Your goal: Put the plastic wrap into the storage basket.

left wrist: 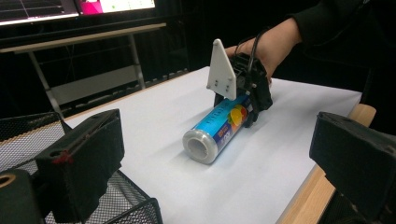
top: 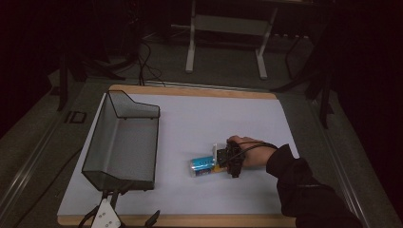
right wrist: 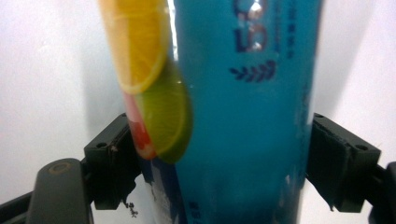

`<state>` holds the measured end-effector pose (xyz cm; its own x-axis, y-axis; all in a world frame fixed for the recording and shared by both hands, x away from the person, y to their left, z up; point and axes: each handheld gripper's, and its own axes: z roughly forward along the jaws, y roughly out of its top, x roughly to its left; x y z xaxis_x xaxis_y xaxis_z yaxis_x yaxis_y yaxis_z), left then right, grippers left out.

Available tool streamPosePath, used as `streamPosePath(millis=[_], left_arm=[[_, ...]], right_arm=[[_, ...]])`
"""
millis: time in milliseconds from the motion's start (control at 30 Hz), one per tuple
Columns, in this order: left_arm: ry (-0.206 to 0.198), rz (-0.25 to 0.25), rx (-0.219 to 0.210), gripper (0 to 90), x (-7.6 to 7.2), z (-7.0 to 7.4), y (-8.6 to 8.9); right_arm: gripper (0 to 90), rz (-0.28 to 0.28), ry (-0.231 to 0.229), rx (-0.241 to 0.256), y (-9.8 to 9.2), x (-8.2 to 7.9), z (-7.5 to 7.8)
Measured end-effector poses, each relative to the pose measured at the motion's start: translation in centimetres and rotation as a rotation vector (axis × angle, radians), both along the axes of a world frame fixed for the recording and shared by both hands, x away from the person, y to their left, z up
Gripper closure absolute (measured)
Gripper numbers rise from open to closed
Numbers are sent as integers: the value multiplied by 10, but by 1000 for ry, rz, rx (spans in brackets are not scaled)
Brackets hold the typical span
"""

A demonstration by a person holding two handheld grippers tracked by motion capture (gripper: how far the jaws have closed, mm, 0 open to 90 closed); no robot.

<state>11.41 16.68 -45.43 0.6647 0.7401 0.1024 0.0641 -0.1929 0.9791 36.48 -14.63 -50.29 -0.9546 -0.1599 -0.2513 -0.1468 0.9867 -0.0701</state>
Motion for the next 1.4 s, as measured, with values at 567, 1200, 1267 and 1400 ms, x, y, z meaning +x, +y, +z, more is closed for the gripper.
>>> streamPosePath(millis=[567,1200,1267,1400], left_arm=[[10,-7,11,40,1,-1,-2],[6,2,13,40,1,-1,-2],[5,2,13,41,1,-1,-2],[5,3,14,40,1,-1,-2]], right_arm=[[303,29,33,-47,6,-2,1],[318,-142,-10,107,-2,0,24],[317,-152,-7,131,-3,1,28],[318,-208,-7,220,-7,7,43]])
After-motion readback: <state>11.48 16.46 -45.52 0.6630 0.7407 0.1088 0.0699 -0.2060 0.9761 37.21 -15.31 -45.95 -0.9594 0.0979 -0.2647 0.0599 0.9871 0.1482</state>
